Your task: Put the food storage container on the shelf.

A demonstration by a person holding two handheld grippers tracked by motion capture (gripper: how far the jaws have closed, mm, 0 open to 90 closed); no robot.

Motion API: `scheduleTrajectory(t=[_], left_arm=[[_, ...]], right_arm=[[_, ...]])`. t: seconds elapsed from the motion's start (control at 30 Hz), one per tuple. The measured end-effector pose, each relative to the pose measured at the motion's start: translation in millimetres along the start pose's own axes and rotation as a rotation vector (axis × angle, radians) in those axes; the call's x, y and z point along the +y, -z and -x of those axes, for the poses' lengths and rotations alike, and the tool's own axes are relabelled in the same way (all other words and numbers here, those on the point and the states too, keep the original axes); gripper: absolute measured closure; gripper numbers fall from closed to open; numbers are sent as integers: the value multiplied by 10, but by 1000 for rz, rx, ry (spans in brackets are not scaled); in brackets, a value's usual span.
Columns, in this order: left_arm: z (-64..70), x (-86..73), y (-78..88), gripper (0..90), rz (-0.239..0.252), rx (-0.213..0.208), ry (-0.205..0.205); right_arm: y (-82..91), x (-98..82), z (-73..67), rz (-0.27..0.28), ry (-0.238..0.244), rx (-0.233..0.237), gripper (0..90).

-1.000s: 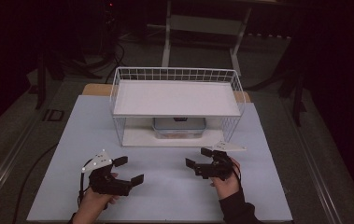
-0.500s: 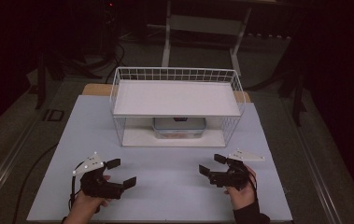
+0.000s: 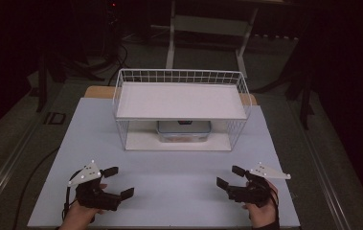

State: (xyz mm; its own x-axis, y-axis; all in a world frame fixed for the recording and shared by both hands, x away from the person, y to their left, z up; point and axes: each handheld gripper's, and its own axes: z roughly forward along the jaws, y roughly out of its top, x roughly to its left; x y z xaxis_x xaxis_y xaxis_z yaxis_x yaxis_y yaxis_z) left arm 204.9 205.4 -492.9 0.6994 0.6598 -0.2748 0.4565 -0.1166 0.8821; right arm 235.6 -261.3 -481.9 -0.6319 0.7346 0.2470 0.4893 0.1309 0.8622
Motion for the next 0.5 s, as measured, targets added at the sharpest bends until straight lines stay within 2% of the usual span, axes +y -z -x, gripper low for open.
scheduleTrajectory(t=[0.13,0.2,0.5], left_arm=[[-12,-31,35,0,9,6,-1],[-9,-46,43,0,15,-5,-4],[16,-81,62,0,26,-37,-32]], right_arm=[[80,-66,6,2,12,-24,165],[111,-100,10,-4,15,-37,165],[170,-184,78,-12,27,-40,165]])
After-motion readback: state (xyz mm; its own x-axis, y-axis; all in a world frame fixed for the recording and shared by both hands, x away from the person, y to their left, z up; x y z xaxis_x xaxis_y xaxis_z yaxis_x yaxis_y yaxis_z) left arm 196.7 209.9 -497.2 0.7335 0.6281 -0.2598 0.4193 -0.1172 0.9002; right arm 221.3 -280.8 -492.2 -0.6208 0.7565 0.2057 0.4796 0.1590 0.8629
